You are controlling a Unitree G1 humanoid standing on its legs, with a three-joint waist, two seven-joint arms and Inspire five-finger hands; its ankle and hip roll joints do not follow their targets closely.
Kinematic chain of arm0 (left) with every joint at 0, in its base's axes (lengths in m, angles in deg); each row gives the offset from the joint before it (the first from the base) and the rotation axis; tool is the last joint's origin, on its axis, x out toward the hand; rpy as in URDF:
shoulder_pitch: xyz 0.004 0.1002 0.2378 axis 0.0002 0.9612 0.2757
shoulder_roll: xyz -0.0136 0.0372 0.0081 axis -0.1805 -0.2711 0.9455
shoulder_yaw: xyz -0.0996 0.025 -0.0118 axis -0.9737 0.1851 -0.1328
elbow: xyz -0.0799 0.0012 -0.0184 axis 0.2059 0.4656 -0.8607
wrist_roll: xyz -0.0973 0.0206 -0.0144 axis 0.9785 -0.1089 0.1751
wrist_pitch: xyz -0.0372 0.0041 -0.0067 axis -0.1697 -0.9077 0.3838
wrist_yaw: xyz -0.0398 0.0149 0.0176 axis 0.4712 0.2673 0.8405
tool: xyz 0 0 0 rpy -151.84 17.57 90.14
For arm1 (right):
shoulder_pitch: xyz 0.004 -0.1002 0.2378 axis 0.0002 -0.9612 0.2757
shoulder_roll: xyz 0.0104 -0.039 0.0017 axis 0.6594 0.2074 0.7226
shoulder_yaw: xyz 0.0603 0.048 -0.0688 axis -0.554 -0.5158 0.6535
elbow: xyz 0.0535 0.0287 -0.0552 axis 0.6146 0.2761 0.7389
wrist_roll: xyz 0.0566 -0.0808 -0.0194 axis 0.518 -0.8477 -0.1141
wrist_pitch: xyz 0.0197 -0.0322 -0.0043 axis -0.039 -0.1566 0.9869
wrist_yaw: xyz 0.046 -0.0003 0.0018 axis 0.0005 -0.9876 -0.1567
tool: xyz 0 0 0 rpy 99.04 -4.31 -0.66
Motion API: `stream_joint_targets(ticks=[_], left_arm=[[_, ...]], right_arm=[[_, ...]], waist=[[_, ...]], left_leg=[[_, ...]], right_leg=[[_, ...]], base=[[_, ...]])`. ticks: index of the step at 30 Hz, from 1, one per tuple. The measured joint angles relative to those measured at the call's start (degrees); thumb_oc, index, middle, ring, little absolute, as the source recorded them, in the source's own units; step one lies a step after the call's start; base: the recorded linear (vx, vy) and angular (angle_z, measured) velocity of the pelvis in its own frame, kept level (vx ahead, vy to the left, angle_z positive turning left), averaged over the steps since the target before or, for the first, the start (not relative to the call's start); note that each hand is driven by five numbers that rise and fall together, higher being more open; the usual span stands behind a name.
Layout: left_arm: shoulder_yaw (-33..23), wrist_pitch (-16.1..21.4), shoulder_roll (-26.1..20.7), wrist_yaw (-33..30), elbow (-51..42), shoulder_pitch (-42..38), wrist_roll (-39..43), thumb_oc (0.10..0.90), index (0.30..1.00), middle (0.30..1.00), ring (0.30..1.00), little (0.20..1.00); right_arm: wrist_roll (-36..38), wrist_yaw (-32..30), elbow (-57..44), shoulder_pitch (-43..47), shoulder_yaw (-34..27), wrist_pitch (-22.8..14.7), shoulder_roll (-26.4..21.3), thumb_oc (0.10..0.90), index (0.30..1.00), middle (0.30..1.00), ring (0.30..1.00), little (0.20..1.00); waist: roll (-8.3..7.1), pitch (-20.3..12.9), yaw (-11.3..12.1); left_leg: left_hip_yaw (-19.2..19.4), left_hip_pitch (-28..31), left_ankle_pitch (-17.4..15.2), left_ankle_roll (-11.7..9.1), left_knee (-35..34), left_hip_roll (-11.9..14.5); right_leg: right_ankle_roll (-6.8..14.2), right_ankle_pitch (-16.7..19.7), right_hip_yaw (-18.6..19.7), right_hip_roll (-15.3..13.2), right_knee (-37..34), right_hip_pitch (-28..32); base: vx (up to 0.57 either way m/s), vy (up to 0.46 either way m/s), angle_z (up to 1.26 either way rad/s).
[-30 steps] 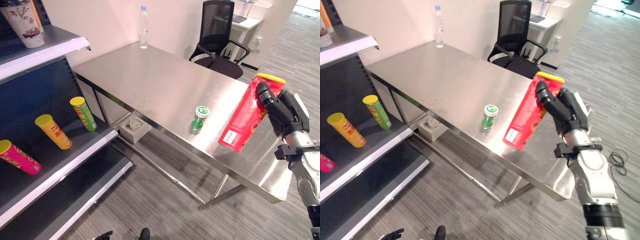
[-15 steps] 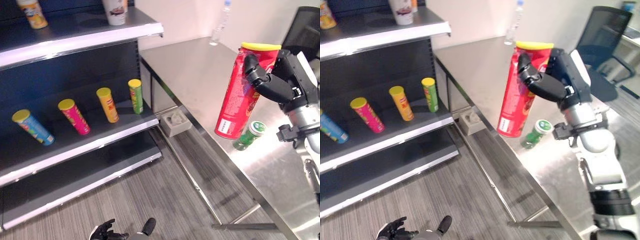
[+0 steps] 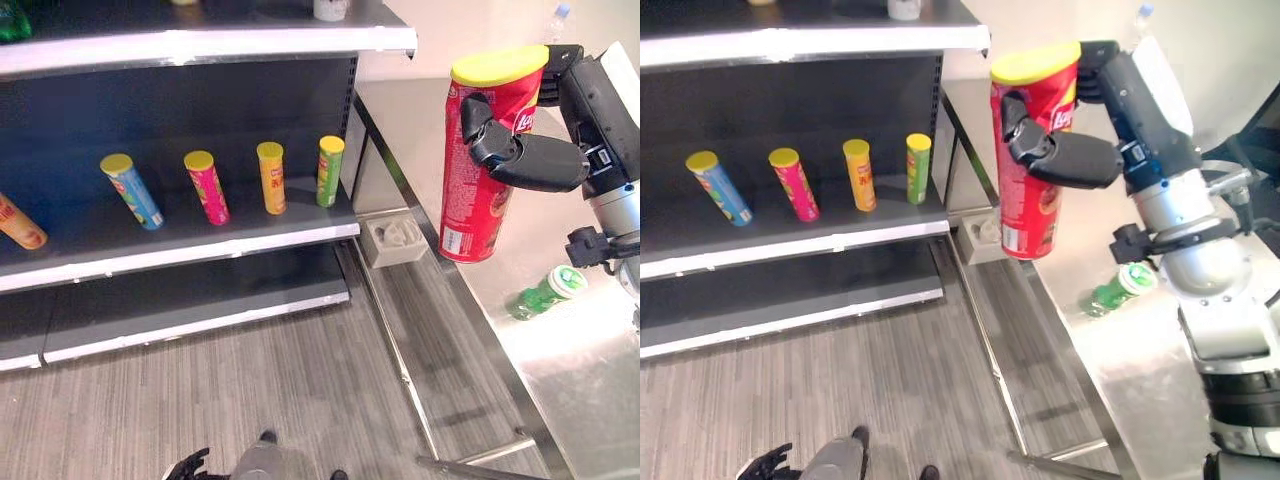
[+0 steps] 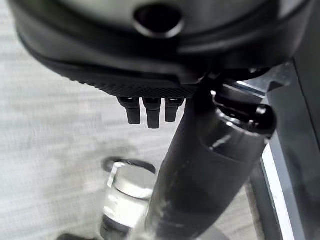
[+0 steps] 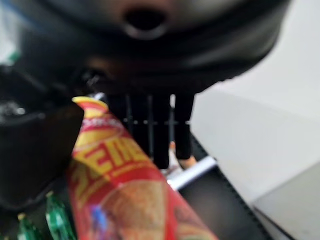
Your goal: Put the goods on the table back onto the shelves and tidy them up.
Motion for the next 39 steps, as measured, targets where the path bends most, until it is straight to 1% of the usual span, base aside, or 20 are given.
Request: stream_joint_targets(ticks=[1,3,4,5,8,9,10,11,15,16,18,20,21,22,25,26,30,31,35,39], left_arm=[[0.2,-0.1,0.3,-0.1,0.0,0.0,-0.5,0.8,0.9,0.9,0.9,0.9],[0.6,0.0,1.6,-0.1,0.2,0.1,-0.8,0.8,0.9,0.9,0.9,0.9],[0.6,-0.1,2.5,-0.1,0.4,0.3,-0.8,0.8,0.9,0.9,0.9,0.9],[0.7,0.0,3.4,-0.2,0.3,0.2,-0.8,0.8,0.9,0.9,0.9,0.9],[1.1,0.1,3.7,-0.4,-0.2,-1.5,-0.9,0.8,0.9,0.9,0.9,0.9],[2.0,0.1,2.3,-0.5,-0.7,-2.9,-0.9,0.8,0.9,0.9,0.9,0.9],[2.3,0.1,1.4,-0.5,-0.9,-3.4,-1.1,0.8,0.9,0.9,0.9,0.9],[2.6,0.3,1.2,-0.5,-1.2,-3.8,-1.3,0.8,0.9,0.9,0.9,0.9],[5.8,0.0,1.4,-0.2,-0.6,-5.8,-2.1,0.8,0.9,0.9,0.9,0.9],[6.6,0.0,1.1,-0.1,-0.5,-6.2,-3.1,0.8,0.9,0.9,0.9,0.9],[6.5,0.0,1.0,-0.1,-1.4,-5.0,-4.2,0.8,0.9,0.9,0.9,0.9],[4.5,0.0,0.3,-0.1,-1.5,-5.0,-4.1,0.8,0.9,0.9,0.9,0.9],[3.0,0.0,-0.5,-0.3,-1.3,-4.9,-4.0,0.8,0.9,0.9,0.9,0.9],[2.6,0.0,-1.5,-0.5,-1.3,-4.9,-4.0,0.8,0.9,0.9,0.9,0.9],[2.2,0.0,-4.2,-0.9,-1.9,-4.7,-4.0,0.8,0.9,0.9,0.9,0.9],[0.5,-0.1,-4.5,-1.3,-1.9,-4.8,-4.0,0.8,0.9,0.9,0.9,0.9],[0.2,0.0,-2.3,-1.5,-2.0,-2.8,-3.9,0.8,0.9,0.9,0.9,0.9],[1.0,-0.1,-1.8,-1.1,-2.0,-2.0,-3.9,0.8,0.9,0.9,0.9,0.9],[1.3,-0.5,1.2,-1.0,-2.9,1.0,-3.7,0.8,0.9,0.9,0.9,0.9],[1.2,-1.0,2.0,-0.3,-3.2,1.8,-2.9,0.8,0.9,0.9,0.9,0.9]], right_arm=[[-0.1,0.0,0.0,-0.3,-0.7,0.0,-0.4,0.4,0.3,0.3,0.3,0.3],[-0.2,-0.3,0.3,-0.6,-1.6,0.1,0.4,0.4,0.3,0.3,0.3,0.3],[-0.2,-0.8,0.5,-0.6,-1.7,0.2,0.5,0.4,0.3,0.3,0.3,0.3],[-0.2,-1.3,0.5,-0.7,-1.8,0.2,1.0,0.4,0.3,0.3,0.3,0.3],[-0.7,-1.3,0.6,-2.0,-1.3,0.1,1.8,0.4,0.3,0.3,0.3,0.3],[-1.3,-1.2,0.6,-3.2,-1.6,-0.1,3.2,0.4,0.3,0.3,0.3,0.3],[-1.7,-1.3,0.8,-3.8,-2.1,0.0,4.6,0.4,0.3,0.3,0.3,0.3],[-2.2,-1.7,0.8,-5.3,-3.3,-0.4,6.9,0.4,0.3,0.3,0.3,0.3],[-3.6,-4.4,1.3,-8.1,-5.0,0.7,11.6,0.4,0.3,0.3,0.3,0.3],[-4.5,-4.8,0.9,-9.0,-5.6,1.3,12.1,0.4,0.3,0.3,0.3,0.3],[-6.3,-6.0,1.1,-11.4,-5.5,2.8,13.4,0.4,0.3,0.3,0.3,0.3],[-6.9,-6.2,1.1,-13.2,-5.6,3.9,13.3,0.4,0.3,0.3,0.3,0.3],[-7.0,-6.2,1.1,-13.2,-5.3,4.2,13.4,0.4,0.3,0.3,0.3,0.3],[-7.1,-6.2,1.1,-13.4,-5.2,4.3,13.4,0.4,0.3,0.3,0.3,0.3],[-7.2,-6.2,1.0,-12.0,-5.1,4.1,13.3,0.4,0.3,0.3,0.3,0.3],[-7.3,-6.3,0.9,-10.6,-5.0,4.0,13.3,0.4,0.3,0.3,0.3,0.3],[-7.5,-6.3,0.9,-7.2,-4.0,3.7,12.6,0.4,0.3,0.3,0.3,0.3],[-7.7,-6.2,0.9,-7.2,-3.8,3.6,12.6,0.4,0.3,0.3,0.3,0.3],[-7.9,-6.2,0.9,-7.2,-3.7,3.3,12.5,0.4,0.3,0.3,0.3,0.3],[-7.9,-6.4,0.9,-7.2,-3.9,3.3,12.3,0.4,0.3,0.3,0.3,0.3]], waist=[[1.41,-0.2,-0.8],[4.59,-1.5,-1.9],[6.47,-2.6,-2.1],[8.33,-3.6,-2.0],[8.96,-3.4,-2.0],[7.51,-3.4,-2.0],[6.12,-3.6,-2.8],[5.33,-4.0,-2.4],[5.26,-3.7,-3.2],[5.13,-3.5,-3.1],[6.2,-2.8,-4.8],[6.0,-2.4,-5.2],[6.48,-2.2,-4.8],[6.47,-2.1,-4.7],[6.09,-2.2,-3.2],[5.8,-2.2,-2.4],[4.75,-2.3,-0.3],[4.53,-2.2,0.4],[4.01,-2.3,1.0],[4.35,-2.4,1.7]], left_leg=[[0.0,3.1,3.8,-1.2,-6.2,2.9],[1.3,6.5,6.1,-3.4,-15.1,7.5],[1.8,7.7,8.5,-3.2,-19.0,9.0],[0.0,9.8,7.2,-3.1,-21.4,8.4],[-1.2,9.6,5.6,-0.7,-21.4,6.5],[-2.1,8.6,5.2,-0.3,-21.4,4.7],[-3.1,8.3,4.1,0.4,-21.4,3.2],[-3.1,7.6,2.9,0.4,-20.5,2.0],[-2.8,3.6,0.5,3.0,-15.2,-2.7],[-2.3,1.8,-0.6,4.9,-12.5,-3.9],[-1.7,0.5,-1.4,6.0,-11.2,-5.4],[-1.0,0.0,-0.5,7.9,-9.5,-7.3],[0.2,0.2,-0.3,8.5,-10.2,-6.2],[0.2,-0.3,0.2,9.1,-10.6,-5.8],[0.6,-0.1,2.6,9.4,-12.5,-4.4],[-0.2,-0.1,3.4,8.8,-13.3,-3.9],[-2.2,0.6,6.5,6.9,-17.1,-5.5],[-2.7,1.2,7.3,6.2,-18.5,-5.1],[-5.6,0.0,8.9,4.8,-18.6,-4.3],[-3.2,-3.0,9.8,3.9,-17.5,-3.5]], right_leg=[[1.5,0.2,-0.3,-0.8,0.3,0.3],[2.6,0.9,0.0,-1.1,0.3,0.7],[4.1,1.0,-0.2,-1.3,0.3,0.7],[7.9,1.3,-0.1,-2.7,0.4,0.7],[12.7,-1.3,-0.1,-5.3,5.1,-4.1],[14.0,3.7,0.0,-5.4,-0.9,-6.1],[12.7,8.3,-1.4,-6.2,-0.2,-6.8],[12.4,8.5,-1.5,-7.7,0.4,-7.7],[11.7,10.8,0.2,-11.0,2.5,-10.4],[11.7,10.8,0.8,-12.2,4.4,-12.1],[10.7,12.0,2.5,-14.9,7.6,-13.9],[7.9,15.2,5.9,-15.0,8.4,-15.2],[9.5,17.0,7.8,-14.5,8.9,-16.6],[11.4,14.7,7.0,-13.3,11.3,-16.9],[13.5,1.5,4.9,-7.5,20.6,-17.4],[12.4,-3.4,4.7,-3.7,21.8,-16.2],[10.2,-3.8,8.9,-0.5,5.9,-6.8],[8.5,-2.5,8.9,0.4,3.4,-5.6],[7.2,-0.9,5.8,2.2,-0.2,-3.3],[6.6,-0.4,1.9,2.2,-0.1,-4.0]], base=[[-0.05,0.363,0.41],[-0.06,0.344,0.35],[-0.06,0.34,0.11],[-0.04,0.233,0.04],[-0.08,0.314,0.01],[-0.16,0.454,0.39],[-0.23,0.662,0.32],[-0.19,0.525,0.32],[-0.16,0.435,0.03],[-0.13,0.309,-0.11],[-0.22,0.492,-0.05],[-0.14,0.274,-0.21],[-0.09,0.139,-0.27],[-0.19,0.224,-0.21],[-0.08,0.074,-0.03],[-0.04,0.027,-0.04],[0.01,0.007,0.3],[0.0,-0.044,0.38],[-0.03,0.056,0.4],[-0.04,0.176,0.5]])
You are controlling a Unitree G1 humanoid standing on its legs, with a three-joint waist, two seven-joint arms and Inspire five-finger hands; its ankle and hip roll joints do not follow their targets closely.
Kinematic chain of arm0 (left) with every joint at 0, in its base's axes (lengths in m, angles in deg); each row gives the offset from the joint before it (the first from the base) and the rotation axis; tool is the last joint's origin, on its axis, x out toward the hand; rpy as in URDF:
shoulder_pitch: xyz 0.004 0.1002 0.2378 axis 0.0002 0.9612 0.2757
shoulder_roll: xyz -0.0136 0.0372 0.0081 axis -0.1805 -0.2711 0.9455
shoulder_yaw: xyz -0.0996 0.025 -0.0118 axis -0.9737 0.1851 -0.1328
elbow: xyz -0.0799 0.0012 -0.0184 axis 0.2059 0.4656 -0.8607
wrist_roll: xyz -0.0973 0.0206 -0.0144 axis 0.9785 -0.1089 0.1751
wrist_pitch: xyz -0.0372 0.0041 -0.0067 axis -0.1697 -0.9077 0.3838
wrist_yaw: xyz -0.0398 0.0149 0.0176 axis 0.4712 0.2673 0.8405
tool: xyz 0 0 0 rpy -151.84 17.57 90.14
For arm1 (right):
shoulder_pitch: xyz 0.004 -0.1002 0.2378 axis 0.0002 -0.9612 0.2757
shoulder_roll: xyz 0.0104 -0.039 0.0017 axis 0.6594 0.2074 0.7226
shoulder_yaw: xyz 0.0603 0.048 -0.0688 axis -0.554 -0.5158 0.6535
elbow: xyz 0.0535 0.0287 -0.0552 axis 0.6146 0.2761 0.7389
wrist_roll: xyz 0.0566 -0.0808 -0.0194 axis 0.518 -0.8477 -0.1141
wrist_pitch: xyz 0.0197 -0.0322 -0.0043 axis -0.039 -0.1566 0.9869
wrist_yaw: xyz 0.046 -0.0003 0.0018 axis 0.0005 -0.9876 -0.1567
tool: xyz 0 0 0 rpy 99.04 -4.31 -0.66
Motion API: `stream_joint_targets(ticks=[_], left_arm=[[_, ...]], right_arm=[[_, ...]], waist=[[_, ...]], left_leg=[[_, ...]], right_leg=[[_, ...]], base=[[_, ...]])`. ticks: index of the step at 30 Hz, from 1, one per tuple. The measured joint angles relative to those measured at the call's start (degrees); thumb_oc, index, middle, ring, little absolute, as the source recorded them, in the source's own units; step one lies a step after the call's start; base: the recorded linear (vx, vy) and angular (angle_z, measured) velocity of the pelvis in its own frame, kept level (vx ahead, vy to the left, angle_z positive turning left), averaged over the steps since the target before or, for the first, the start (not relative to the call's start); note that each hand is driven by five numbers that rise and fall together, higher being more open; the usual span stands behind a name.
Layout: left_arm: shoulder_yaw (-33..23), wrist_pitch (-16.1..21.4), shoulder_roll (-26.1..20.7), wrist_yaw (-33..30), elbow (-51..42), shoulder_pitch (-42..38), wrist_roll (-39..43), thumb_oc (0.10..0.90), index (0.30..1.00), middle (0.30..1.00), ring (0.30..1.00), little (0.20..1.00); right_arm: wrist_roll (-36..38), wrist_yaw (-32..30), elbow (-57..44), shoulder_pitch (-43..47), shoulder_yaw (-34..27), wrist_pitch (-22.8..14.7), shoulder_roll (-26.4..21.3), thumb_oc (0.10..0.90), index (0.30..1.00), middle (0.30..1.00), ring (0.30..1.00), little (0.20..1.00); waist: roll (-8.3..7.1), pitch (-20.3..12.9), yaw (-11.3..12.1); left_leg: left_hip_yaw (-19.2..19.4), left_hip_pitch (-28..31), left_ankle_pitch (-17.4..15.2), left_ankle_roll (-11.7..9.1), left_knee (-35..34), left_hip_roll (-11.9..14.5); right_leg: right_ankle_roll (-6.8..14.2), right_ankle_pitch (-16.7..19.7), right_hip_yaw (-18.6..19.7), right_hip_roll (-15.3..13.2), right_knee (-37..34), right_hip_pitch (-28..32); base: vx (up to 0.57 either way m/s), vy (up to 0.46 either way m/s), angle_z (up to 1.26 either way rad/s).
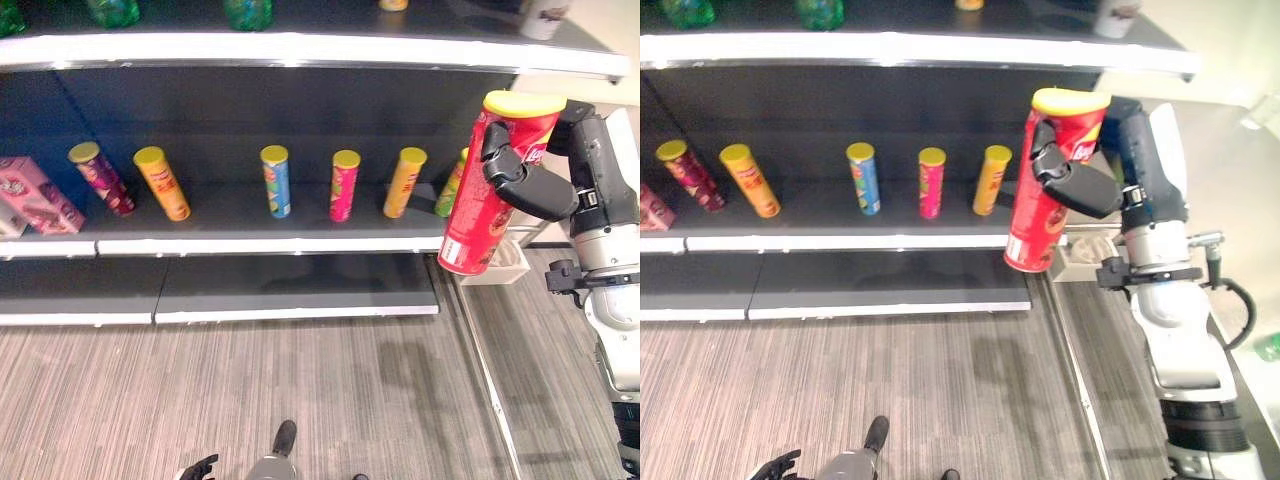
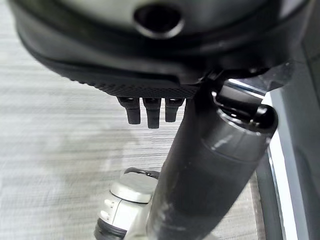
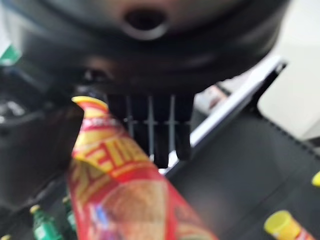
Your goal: Put the goods on the table back onto the shelves and tidy them up.
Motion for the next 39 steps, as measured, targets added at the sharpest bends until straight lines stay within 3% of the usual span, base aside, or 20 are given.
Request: stream_joint_targets(ticks=[3,4,5,6,8,10,11,13,15,17,18,20,21,22,23,24,26,33,36,39], left_arm=[[-0.1,-0.1,-0.1,0.1,0.0,-0.3,0.0,0.8,0.9,0.9,0.9,0.9],[-0.5,-0.1,-0.5,0.0,0.1,-1.4,0.0,0.8,0.9,0.9,0.9,0.9],[-0.9,-0.2,-1.0,-0.1,0.3,-2.3,0.0,0.8,0.9,0.9,0.9,0.9],[-1.7,-0.2,-2.1,-0.8,0.0,-2.7,0.0,0.8,0.9,0.9,0.9,0.9],[-1.8,-0.1,-2.5,-1.7,-0.3,-3.0,0.0,0.8,0.9,0.9,0.9,0.9],[-0.8,-0.1,-1.9,-2.1,-0.9,-2.5,-0.1,0.8,0.9,0.9,0.9,0.9],[-0.1,-0.2,-2.0,-2.0,-0.3,-3.3,-0.1,0.8,0.9,0.9,0.9,0.9],[0.1,-0.3,-2.3,-2.0,0.1,-5.8,-0.2,0.8,0.9,0.9,0.9,0.9],[0.0,0.2,-3.3,-2.2,-3.0,-6.8,-0.2,0.8,0.9,0.9,0.9,0.9],[-0.1,0.5,-5.1,-2.2,-4.1,-7.0,-0.2,0.8,0.9,0.9,0.9,0.9],[-1.3,0.5,-6.0,-2.4,-3.9,-7.6,-0.1,0.8,0.9,0.9,0.9,0.9],[-1.6,0.4,-6.4,-3.3,-3.5,-8.2,-0.1,0.8,0.9,0.9,0.9,0.9],[-3.5,0.4,-6.3,-3.5,-2.7,-8.3,-0.1,0.8,0.9,0.9,0.9,0.9],[-3.5,-0.2,-6.1,-3.8,-1.5,-8.2,0.0,0.8,0.9,0.9,0.9,0.9],[-3.5,-0.3,-6.1,-3.8,-1.3,-7.5,-0.1,0.8,0.9,0.9,0.9,0.9],[-3.3,-0.3,-5.8,-3.8,-1.4,-6.9,-0.1,0.8,0.9,0.9,0.9,0.9],[-2.3,-0.4,-4.1,-3.3,-1.5,-4.7,-0.1,0.8,0.9,0.9,0.9,0.9],[0.1,-1.2,-0.6,-3.2,-2.8,-3.4,0.0,0.8,0.9,0.9,0.9,0.9],[0.0,-1.1,-0.7,-3.3,-3.8,-5.0,0.0,0.8,0.9,0.9,0.9,0.9],[-0.1,-0.9,-0.7,-3.3,-6.0,-4.9,2.0,0.8,0.9,0.9,0.9,0.9]], right_arm=[[0.0,0.0,0.0,-0.1,0.3,0.0,0.1,0.4,0.3,0.3,0.3,0.3],[0.0,-1.0,-0.1,-0.1,0.8,0.0,0.9,0.4,0.3,0.3,0.3,0.3],[-0.1,-1.3,-0.1,0.0,0.8,0.1,2.8,0.4,0.3,0.3,0.3,0.3],[-0.3,-1.7,-0.1,-0.2,1.3,0.4,5.7,0.4,0.3,0.3,0.3,0.3],[-0.5,-2.1,-0.2,-1.2,1.4,0.4,5.8,0.4,0.3,0.3,0.3,0.3],[-0.7,-2.1,-0.3,-1.4,1.3,0.8,6.1,0.4,0.3,0.3,0.3,0.3],[-1.0,-2.3,-0.6,-1.8,0.7,0.9,8.3,0.4,0.3,0.3,0.3,0.3],[-1.1,-2.6,-1.9,-2.0,1.3,2.2,11.5,0.4,0.3,0.3,0.3,0.3],[-1.3,-1.9,-2.1,-2.0,3.9,2.6,12.1,0.4,0.3,0.3,0.3,0.3],[-1.8,-1.6,-2.2,-0.7,7.0,2.9,12.5,0.4,0.3,0.3,0.3,0.3],[-2.1,-0.6,-3.0,1.4,10.9,2.9,12.2,0.4,0.3,0.3,0.3,0.3],[-2.2,0.8,-3.6,1.5,11.4,2.9,11.3,0.4,0.3,0.3,0.3,0.3],[-2.2,0.9,-3.6,1.5,11.9,3.0,10.2,0.4,0.3,0.3,0.3,0.3],[-2.2,1.6,-3.6,1.3,12.2,3.2,8.3,0.4,0.3,0.3,0.3,0.3],[-2.2,1.6,-3.6,1.5,12.6,3.2,7.4,0.4,0.3,0.3,0.3,0.3],[-2.2,1.6,-3.6,1.4,12.8,3.2,6.8,0.4,0.3,0.3,0.3,0.3],[-2.2,1.7,-3.3,1.5,13.3,3.3,5.5,0.4,0.3,0.3,0.3,0.3],[-2.2,1.9,-3.3,2.3,14.2,3.3,5.5,0.4,0.3,0.3,0.3,0.3],[-2.2,1.9,-2.9,3.1,15.3,3.3,5.4,0.4,0.3,0.3,0.3,0.3],[-2.4,2.1,-2.2,4.1,16.6,3.4,5.4,0.4,0.3,0.3,0.3,0.3]], waist=[[0.15,0.1,0.1],[-1.12,0.9,-0.2],[-2.5,1.7,-0.2],[-3.27,2.2,-0.1],[-1.23,1.9,-0.3],[1.73,1.6,-1.2],[1.7,2.1,-2.0],[0.37,2.4,-3.6],[0.92,2.7,-3.1],[0.66,2.8,-2.1],[1.95,3.3,-1.3],[2.99,3.9,-1.2],[3.78,4.4,-1.4],[3.86,4.5,-1.4],[3.41,4.4,-1.6],[2.88,4.4,-1.8],[2.49,3.7,-2.5],[0.67,3.7,-1.1],[0.0,4.0,-1.3],[-0.1,4.5,0.9]], left_leg=[[1.6,-1.4,-0.7,0.2,-0.8,0.4],[4.8,-3.3,-2.3,-0.8,0.4,1.0],[5.0,-4.5,-2.7,-0.4,2.4,1.8],[4.5,-6.4,-3.4,-1.7,5.8,5.4],[2.6,-6.6,-2.9,-4.0,4.4,11.1],[1.1,-4.2,-0.9,-6.5,0.0,13.2],[1.2,-2.7,0.1,-7.8,-0.8,10.5],[1.3,-4.1,-0.3,-4.2,0.9,4.6],[2.0,-3.7,-1.3,-0.6,1.8,1.5],[3.9,-3.8,-2.3,0.9,2.9,0.0],[5.5,-3.1,-2.5,1.8,2.4,0.2],[4.8,-2.5,-2.8,4.1,2.0,-0.2],[4.4,-1.1,-2.0,4.7,0.3,0.1],[4.9,1.0,-1.2,4.4,-1.6,-0.1],[4.7,1.7,-0.9,4.5,-2.3,-0.7],[4.4,2.3,-0.8,4.4,-2.8,-1.3],[3.3,2.2,-0.6,3.9,-3.2,-1.7],[0.9,1.7,0.3,1.8,-3.5,-0.2],[-0.4,-2.7,-0.5,0.6,1.8,-0.9],[-0.4,-4.8,-2.5,-0.6,4.9,0.2]], right_leg=[[-0.6,0.4,-0.5,-0.3,0.0,-1.0],[-1.3,1.0,-0.5,-2.0,0.1,-1.6],[-1.3,1.0,-0.5,-3.0,0.1,-1.7],[-1.1,1.2,-0.3,-3.5,0.1,-1.8],[-0.3,1.0,0.1,-3.4,0.1,-1.0],[2.3,1.0,0.6,-4.3,0.1,0.0],[4.2,0.9,0.8,-7.7,0.1,1.0],[3.9,3.3,1.2,-13.0,2.1,-0.6],[4.0,4.9,1.3,-16.2,6.1,-3.6],[4.4,8.9,1.5,-17.7,7.3,-4.9],[4.9,9.8,1.8,-18.3,9.7,-7.2],[7.7,6.1,3.8,-15.7,9.3,-8.1],[7.9,2.2,7.6,-12.2,10.5,-8.8],[7.1,0.8,8.1,-8.4,9.1,-9.5],[7.1,0.9,7.0,-6.7,7.3,-9.7],[3.3,2.0,6.5,-4.9,5.5,-9.7],[3.7,4.0,6.5,-4.3,1.4,-7.2],[4.0,3.7,4.8,-2.2,0.0,-5.8],[3.2,3.2,2.4,-2.0,0.0,-6.0],[1.9,3.1,1.6,-2.0,0.0,-6.0]], base=[[0.0,0.233,0.12],[0.09,0.383,0.21],[0.13,0.455,0.08],[0.11,0.392,-0.01],[0.07,0.28,-0.02],[0.1,0.536,-0.05],[0.08,0.698,0.13],[0.01,0.424,0.28],[-0.08,0.529,-0.01],[-0.04,0.384,-0.4],[0.04,0.327,-0.47],[0.03,0.251,-0.17],[0.0,0.165,0.06],[0.01,0.205,0.15],[0.01,0.122,0.17],[0.01,0.067,0.32],[0.03,0.076,0.25],[0.01,-0.008,0.19],[0.01,0.071,0.46],[0.09,0.135,0.23]])
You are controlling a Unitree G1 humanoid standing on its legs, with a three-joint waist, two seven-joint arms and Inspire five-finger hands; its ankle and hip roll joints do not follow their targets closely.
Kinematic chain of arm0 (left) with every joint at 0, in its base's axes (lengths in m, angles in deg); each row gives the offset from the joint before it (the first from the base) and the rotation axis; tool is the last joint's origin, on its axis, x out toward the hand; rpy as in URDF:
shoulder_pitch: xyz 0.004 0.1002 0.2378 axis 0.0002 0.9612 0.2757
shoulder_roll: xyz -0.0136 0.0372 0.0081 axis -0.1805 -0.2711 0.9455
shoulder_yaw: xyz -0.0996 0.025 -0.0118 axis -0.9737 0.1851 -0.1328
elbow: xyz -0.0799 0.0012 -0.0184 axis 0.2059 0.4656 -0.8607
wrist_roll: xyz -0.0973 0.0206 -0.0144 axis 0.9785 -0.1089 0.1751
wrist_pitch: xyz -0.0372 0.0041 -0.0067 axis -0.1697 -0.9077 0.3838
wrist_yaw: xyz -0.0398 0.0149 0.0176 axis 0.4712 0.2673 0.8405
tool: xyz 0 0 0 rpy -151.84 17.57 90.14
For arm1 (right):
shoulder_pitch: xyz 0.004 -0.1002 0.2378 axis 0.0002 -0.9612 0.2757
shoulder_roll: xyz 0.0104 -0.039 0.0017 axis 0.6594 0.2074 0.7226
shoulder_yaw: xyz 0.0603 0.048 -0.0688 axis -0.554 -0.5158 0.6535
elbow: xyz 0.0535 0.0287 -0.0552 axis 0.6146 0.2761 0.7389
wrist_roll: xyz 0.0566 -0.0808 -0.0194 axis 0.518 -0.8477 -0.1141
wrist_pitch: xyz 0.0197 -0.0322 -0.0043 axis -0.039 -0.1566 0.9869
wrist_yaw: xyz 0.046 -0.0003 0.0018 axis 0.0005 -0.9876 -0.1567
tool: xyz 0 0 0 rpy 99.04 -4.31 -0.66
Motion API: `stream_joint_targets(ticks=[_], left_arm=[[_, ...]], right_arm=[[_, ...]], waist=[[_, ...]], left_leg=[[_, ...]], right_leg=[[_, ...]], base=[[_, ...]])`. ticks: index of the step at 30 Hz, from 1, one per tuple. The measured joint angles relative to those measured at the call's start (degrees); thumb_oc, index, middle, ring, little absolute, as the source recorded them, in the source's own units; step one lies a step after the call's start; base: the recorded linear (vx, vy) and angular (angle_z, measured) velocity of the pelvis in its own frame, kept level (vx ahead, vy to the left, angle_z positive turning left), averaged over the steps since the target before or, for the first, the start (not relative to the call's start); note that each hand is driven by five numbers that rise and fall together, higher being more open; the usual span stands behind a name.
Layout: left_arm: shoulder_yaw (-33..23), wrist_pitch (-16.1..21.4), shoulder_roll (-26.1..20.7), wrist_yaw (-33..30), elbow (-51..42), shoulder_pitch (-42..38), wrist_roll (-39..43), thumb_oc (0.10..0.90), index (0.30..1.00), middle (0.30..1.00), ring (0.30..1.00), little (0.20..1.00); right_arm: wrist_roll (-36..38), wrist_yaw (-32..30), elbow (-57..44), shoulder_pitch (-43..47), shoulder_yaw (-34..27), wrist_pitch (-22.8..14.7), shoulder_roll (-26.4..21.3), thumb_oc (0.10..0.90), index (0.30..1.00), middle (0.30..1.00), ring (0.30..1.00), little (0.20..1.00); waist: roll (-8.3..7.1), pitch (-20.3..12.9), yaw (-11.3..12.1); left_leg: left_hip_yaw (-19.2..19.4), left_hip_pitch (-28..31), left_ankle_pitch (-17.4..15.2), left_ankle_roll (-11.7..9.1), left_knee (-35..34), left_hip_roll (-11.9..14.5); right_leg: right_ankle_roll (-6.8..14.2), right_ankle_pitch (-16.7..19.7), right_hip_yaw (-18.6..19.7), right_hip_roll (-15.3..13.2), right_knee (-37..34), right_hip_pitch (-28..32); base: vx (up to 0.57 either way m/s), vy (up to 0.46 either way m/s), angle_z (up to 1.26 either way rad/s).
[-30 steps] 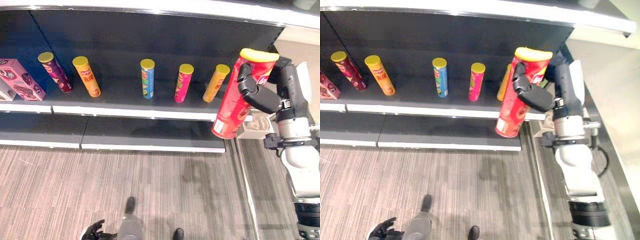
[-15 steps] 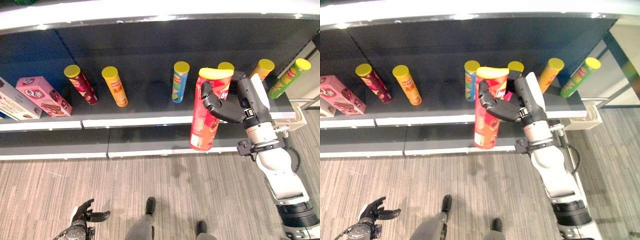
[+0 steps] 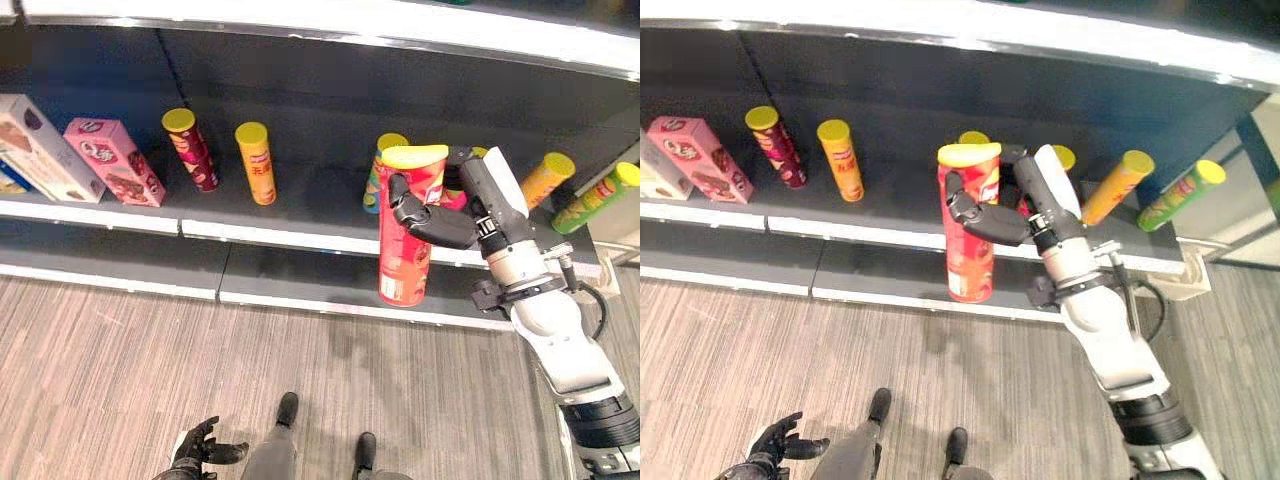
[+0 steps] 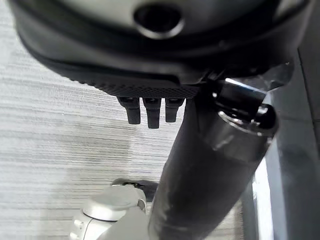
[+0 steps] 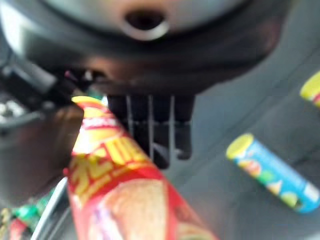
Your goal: Put the goods on the table back onto the shelves and tidy them up.
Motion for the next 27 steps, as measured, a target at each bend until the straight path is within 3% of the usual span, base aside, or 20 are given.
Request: stream_joint_targets(ticks=[2,4,5,6,7,8,9,11,12,13,14,15,17,19,21,23,25,26,27], left_arm=[[-0.2,-0.1,-0.5,-0.1,0.3,-0.1,0.4,0.8,0.9,0.9,0.9,0.9],[-0.2,-0.2,-1.0,-0.1,1.4,-0.9,0.5,0.8,0.9,0.9,0.9,0.9],[-1.2,-0.4,-1.6,-0.5,2.4,-1.1,1.4,0.8,0.9,0.9,0.9,0.9],[-1.2,-0.5,-2.1,-0.7,2.4,-1.0,1.7,0.8,0.9,0.9,0.9,0.9],[-1.1,-0.5,-2.2,-0.9,3.0,-0.6,1.9,0.8,0.9,0.9,0.9,0.9],[-1.1,-0.5,-1.9,-0.9,3.1,-0.2,1.9,0.8,0.9,0.9,0.9,0.9],[-1.0,-0.7,-2.6,-1.0,3.6,-1.3,1.8,0.8,0.9,0.9,0.9,0.9],[-0.5,-0.6,-3.9,-1.1,3.3,-4.4,0.9,0.8,0.9,0.9,0.9,0.9],[-0.6,-0.3,-4.9,-1.2,2.6,-5.1,0.1,0.8,0.9,0.9,0.9,0.9],[-0.6,-0.1,-5.7,-1.2,2.3,-5.3,0.0,0.8,0.9,0.9,0.9,0.9],[-0.8,0.1,-6.9,-1.5,2.3,-5.7,-0.1,0.8,0.9,0.9,0.9,0.9],[-1.2,0.1,-8.9,-1.7,2.5,-6.3,-0.1,0.8,0.9,0.9,0.9,0.9],[-2.7,-0.1,-9.7,-1.8,2.6,-6.0,-0.3,0.8,0.9,0.9,0.9,0.9],[-3.0,-0.1,-9.9,-2.5,3.5,-5.8,-0.4,0.8,0.9,0.9,0.9,0.9],[-3.0,0.1,-9.8,-2.8,4.2,-6.1,-0.5,0.8,0.9,0.9,0.9,0.9],[-2.6,-0.5,-8.0,-3.0,5.0,-6.3,-0.6,0.8,0.9,0.9,0.9,0.9],[-1.0,-0.5,-5.9,-2.6,4.4,-5.6,-1.4,0.8,0.9,0.9,0.9,0.9],[-0.3,-0.2,-4.7,-2.6,3.9,-5.2,-1.8,0.8,0.9,0.9,0.9,0.9],[0.1,-0.1,-3.8,-2.6,3.2,-4.7,-2.0,0.8,0.9,0.9,0.9,0.9]], right_arm=[[-0.3,-0.2,0.1,2.1,1.6,0.0,0.3,0.4,0.3,0.3,0.3,0.3],[-0.4,-0.2,0.0,3.0,2.1,-0.3,0.8,0.4,0.3,0.3,0.3,0.3],[-0.4,-0.5,0.3,3.0,2.1,-0.2,1.5,0.4,0.3,0.3,0.3,0.3],[-0.4,-0.7,0.4,3.0,2.1,-0.2,1.3,0.4,0.3,0.3,0.3,0.3],[-0.6,-0.9,0.6,2.7,1.8,-0.1,1.0,0.4,0.3,0.3,0.3,0.3],[-1.1,-0.8,0.9,2.7,1.6,-0.1,1.5,0.4,0.3,0.3,0.3,0.3],[-1.8,-1.7,1.1,2.5,1.1,0.1,3.8,0.4,0.3,0.3,0.3,0.3],[-2.9,-1.4,1.0,2.6,1.2,1.3,3.7,0.4,0.3,0.3,0.3,0.3],[-3.0,-1.2,1.1,2.5,1.2,1.6,4.0,0.4,0.3,0.3,0.3,0.3],[-3.1,-1.0,1.0,2.6,1.4,1.9,4.6,0.4,0.3,0.3,0.3,0.3],[-3.1,-0.8,0.9,3.1,1.6,1.8,5.6,0.4,0.3,0.3,0.3,0.3],[-3.2,-0.7,0.6,3.5,2.0,1.8,5.4,0.4,0.3,0.3,0.3,0.3],[-3.2,-0.7,0.5,4.9,2.6,1.6,5.5,0.4,0.3,0.3,0.3,0.3],[-3.2,-0.8,0.5,4.0,2.1,1.7,4.6,0.4,0.3,0.3,0.3,0.3],[-3.2,-0.7,0.3,4.1,2.1,1.6,3.8,0.4,0.3,0.3,0.3,0.3],[-3.3,-0.7,-0.4,4.6,2.4,0.9,3.5,0.4,0.3,0.3,0.3,0.3],[-3.4,-1.3,-0.8,2.1,1.5,0.9,3.0,0.4,0.3,0.3,0.3,0.3],[-3.5,-1.5,-0.4,1.6,1.6,0.9,2.6,0.4,0.3,0.3,0.3,0.3],[-3.7,-1.5,0.0,1.6,1.8,1.0,2.4,0.4,0.3,0.3,0.3,0.3]], waist=[[-1.02,0.7,0.9],[-2.37,1.5,0.9],[-3.25,2.1,0.7],[-2.42,2.1,0.6],[-0.64,2.0,0.7],[0.19,1.5,0.8],[-1.5,1.7,0.6],[-1.95,1.9,0.4],[-1.9,2.0,0.6],[-1.9,2.0,0.9],[-1.61,2.0,1.0],[-1.55,1.9,1.0],[-1.15,2.0,0.9],[-0.32,2.0,-0.6],[-0.3,1.9,-0.9],[0.3,2.2,-2.2],[-0.75,1.7,-4.3],[-0.71,1.6,-4.9],[-0.08,1.3,-5.0]], left_leg=[[0.6,-2.1,-1.6,-0.9,1.7,0.2],[-1.4,-4.8,-3.0,-0.9,4.7,1.3],[-4.2,-7.0,-2.4,-2.7,1.5,7.7],[-4.6,-7.0,-1.8,-3.7,-1.4,10.5],[-4.0,-6.3,-1.6,-4.0,-4.0,12.8],[-2.5,-5.9,-0.5,-5.0,-4.3,12.9],[-1.0,-6.6,4.7,-6.1,-3.1,9.0],[0.1,-9.2,3.6,-2.5,0.7,3.9],[0.9,-9.2,2.5,-0.8,2.1,1.8],[1.7,-9.1,1.9,0.1,2.8,1.2],[2.6,-8.1,1.3,1.1,2.8,0.9],[3.8,-7.9,-0.1,2.7,4.1,0.1],[5.8,-6.4,-0.8,3.8,3.7,-0.5],[5.3,-4.1,-0.3,4.6,1.5,0.0],[5.6,-2.0,-0.2,6.3,-1.8,0.7],[5.5,-1.0,1.3,6.1,-4.9,1.4],[4.4,-0.3,1.4,5.8,-5.0,-2.0],[3.6,0.1,1.2,5.1,-5.0,-3.0],[3.5,-0.1,1.1,4.5,-4.9,-2.5]], right_leg=[[-2.2,0.7,0.8,-0.4,0.0,-1.0],[-2.6,1.1,0.9,-1.5,0.0,-1.5],[-1.4,0.4,1.1,-2.3,0.0,-1.3],[-0.5,0.0,1.1,-2.4,0.0,-0.6],[2.2,-0.3,1.4,-3.7,0.0,0.4],[2.9,-0.7,2.0,-4.9,0.0,0.5],[3.9,0.5,2.8,-8.8,0.2,-0.2],[1.2,4.3,3.4,-13.5,1.9,-1.9],[0.8,7.3,4.1,-14.9,3.1,-2.8],[0.5,8.9,5.2,-15.6,3.4,-3.2],[1.5,9.3,6.4,-16.4,4.4,-3.8],[2.0,11.2,7.4,-15.3,4.8,-4.5],[2.0,14.4,5.8,-15.8,7.7,-6.4],[6.1,9.7,8.2,-14.5,8.2,-6.4],[7.7,4.6,8.6,-10.0,6.9,-8.4],[6.0,3.3,8.9,-3.6,4.7,-14.0],[3.8,5.0,9.2,-4.4,0.5,-14.2],[1.6,8.8,9.7,-4.8,0.9,-14.0],[1.1,8.6,9.5,-4.3,0.7,-14.0]], base=[[0.09,0.168,-0.13],[0.16,0.288,-0.08],[0.24,0.554,0.05],[0.23,0.783,-0.06],[0.16,0.645,-0.18],[0.1,0.648,-0.28],[0.05,0.322,-0.14],[0.07,0.463,0.16],[0.05,0.398,0.09],[0.0,0.183,-0.16],[0.02,0.313,-0.28],[0.02,0.272,-0.47],[0.04,0.143,-0.46],[0.08,0.095,-0.09],[0.07,0.054,-0.28],[0.08,0.011,-0.06],[0.07,-0.035,0.65],[0.05,-0.058,0.52],[0.08,-0.108,0.15]])
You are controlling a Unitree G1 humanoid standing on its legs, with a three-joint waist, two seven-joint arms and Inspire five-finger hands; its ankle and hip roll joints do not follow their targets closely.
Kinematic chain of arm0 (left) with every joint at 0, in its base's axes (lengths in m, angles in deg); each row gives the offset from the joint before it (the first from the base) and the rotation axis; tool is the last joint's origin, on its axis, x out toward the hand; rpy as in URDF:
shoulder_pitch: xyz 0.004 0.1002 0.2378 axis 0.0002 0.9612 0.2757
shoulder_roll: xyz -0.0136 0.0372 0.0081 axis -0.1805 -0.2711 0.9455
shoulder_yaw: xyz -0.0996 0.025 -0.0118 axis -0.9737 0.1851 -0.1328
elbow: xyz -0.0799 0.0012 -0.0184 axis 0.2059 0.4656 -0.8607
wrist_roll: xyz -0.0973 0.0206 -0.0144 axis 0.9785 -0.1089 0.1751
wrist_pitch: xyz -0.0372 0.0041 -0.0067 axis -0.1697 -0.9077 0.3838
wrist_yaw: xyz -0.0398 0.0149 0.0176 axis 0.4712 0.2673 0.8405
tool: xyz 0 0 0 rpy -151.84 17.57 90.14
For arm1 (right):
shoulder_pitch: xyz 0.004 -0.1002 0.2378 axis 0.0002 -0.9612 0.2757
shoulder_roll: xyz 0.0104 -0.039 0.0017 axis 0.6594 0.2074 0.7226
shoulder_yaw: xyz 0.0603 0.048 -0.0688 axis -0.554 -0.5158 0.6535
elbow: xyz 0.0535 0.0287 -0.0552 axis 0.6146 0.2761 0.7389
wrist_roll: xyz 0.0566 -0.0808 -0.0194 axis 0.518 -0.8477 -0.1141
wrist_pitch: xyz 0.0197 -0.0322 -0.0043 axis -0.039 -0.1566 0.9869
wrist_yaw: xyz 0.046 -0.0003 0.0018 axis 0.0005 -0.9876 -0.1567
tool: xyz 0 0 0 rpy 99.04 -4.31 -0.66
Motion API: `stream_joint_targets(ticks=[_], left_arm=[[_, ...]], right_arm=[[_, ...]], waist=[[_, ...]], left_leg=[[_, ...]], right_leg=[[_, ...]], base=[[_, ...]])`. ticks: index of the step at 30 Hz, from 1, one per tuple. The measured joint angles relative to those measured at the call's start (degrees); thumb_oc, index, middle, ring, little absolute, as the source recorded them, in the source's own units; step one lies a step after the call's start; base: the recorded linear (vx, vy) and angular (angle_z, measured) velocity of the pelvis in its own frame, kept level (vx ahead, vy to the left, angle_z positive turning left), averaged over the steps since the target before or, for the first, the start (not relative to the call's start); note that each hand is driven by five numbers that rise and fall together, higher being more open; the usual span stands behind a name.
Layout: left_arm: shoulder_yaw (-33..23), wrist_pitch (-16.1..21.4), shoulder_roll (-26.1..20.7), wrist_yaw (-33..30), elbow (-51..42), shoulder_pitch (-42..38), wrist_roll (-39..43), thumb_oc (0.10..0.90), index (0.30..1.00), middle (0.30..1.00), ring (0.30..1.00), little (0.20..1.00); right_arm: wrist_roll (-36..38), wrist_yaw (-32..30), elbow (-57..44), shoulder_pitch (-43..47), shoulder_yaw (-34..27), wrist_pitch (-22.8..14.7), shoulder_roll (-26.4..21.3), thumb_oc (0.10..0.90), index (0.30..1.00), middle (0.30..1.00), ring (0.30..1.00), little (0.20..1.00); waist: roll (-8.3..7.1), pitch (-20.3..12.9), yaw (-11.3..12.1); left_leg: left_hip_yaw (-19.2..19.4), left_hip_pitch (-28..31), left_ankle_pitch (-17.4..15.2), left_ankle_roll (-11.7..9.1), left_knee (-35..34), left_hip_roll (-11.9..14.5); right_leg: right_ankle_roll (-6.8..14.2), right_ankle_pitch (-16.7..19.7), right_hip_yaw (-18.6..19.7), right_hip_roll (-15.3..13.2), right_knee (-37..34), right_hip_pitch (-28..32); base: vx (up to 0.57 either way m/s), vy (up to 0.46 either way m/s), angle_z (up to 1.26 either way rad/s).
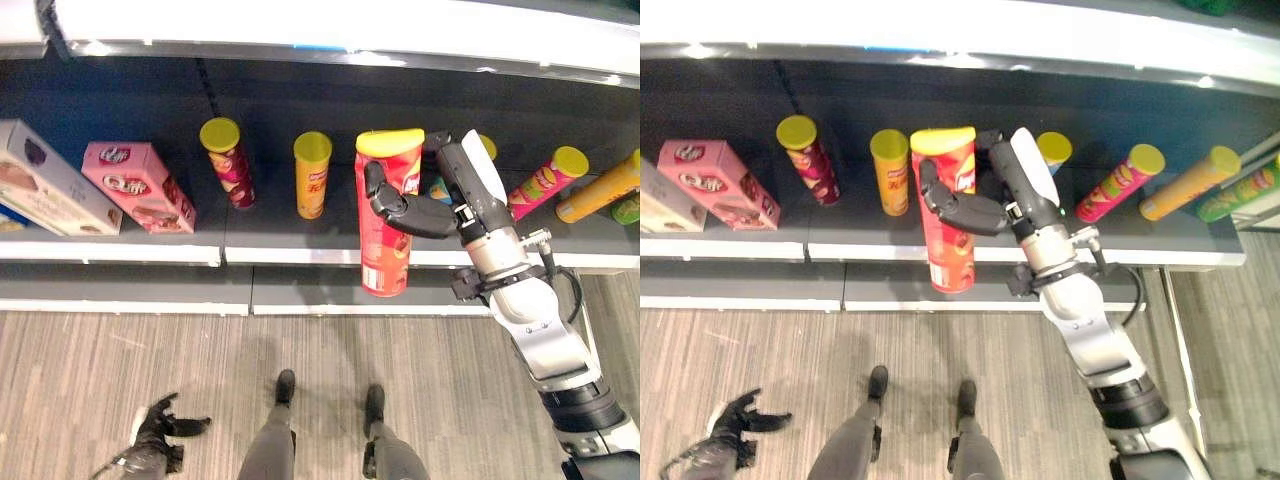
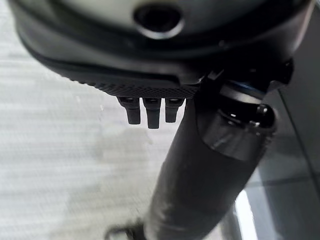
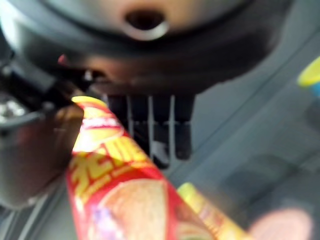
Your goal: Put the goods on the table back onto the shelves and tidy them up.
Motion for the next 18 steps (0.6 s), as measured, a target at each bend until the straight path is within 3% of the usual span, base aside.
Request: stream_joint_targets(ticks=[1,6,12,18], left_arm=[[0.0,0.1,0.6,0.0,-1.4,1.0,0.0,0.8,0.9,0.9,0.9,0.9],[-0.1,-0.1,1.0,-0.1,-2.2,2.2,0.0,0.8,0.9,0.9,0.9,0.9],[0.1,0.0,2.8,-0.1,-3.2,2.9,0.9,0.8,0.9,0.9,0.9,0.9],[1.3,0.9,2.2,-0.3,-4.1,2.8,2.3,0.8,0.9,0.9,0.9,0.9]], right_arm=[[-0.4,0.0,0.0,0.0,0.5,0.1,-0.2,0.4,0.3,0.3,0.3,0.3],[-0.5,0.0,0.0,0.3,0.6,0.1,-1.5,0.4,0.3,0.3,0.3,0.3],[-1.9,-0.5,2.0,3.1,1.8,0.1,-2.3,0.4,0.3,0.3,0.3,0.3],[-11.4,-6.3,9.1,9.8,1.8,0.5,-7.4,0.4,0.3,0.3,0.3,0.3]], waist=[[0.24,0.0,0.8],[0.49,0.0,1.4],[1.62,0.1,2.6],[3.65,1.0,5.7]], left_leg=[[0.1,-0.2,-0.3,-1.3,0.0,1.2],[-1.3,0.0,-0.3,-3.4,-0.7,4.6],[-3.0,0.9,-0.3,-3.6,-1.9,5.0],[-6.4,-3.2,0.3,-4.4,-1.5,4.6]], right_leg=[[-0.3,0.6,-0.5,1.2,-0.7,0.0],[-2.1,0.1,-2.3,4.5,-0.7,0.5],[-3.0,-1.0,-4.1,4.9,-0.7,1.7],[-2.7,-1.6,-7.4,4.7,-0.7,-0.2]], base=[[0.04,-0.074,-0.06],[0.06,-0.107,0.03],[0.03,-0.074,0.15],[-0.02,-0.064,0.31]])
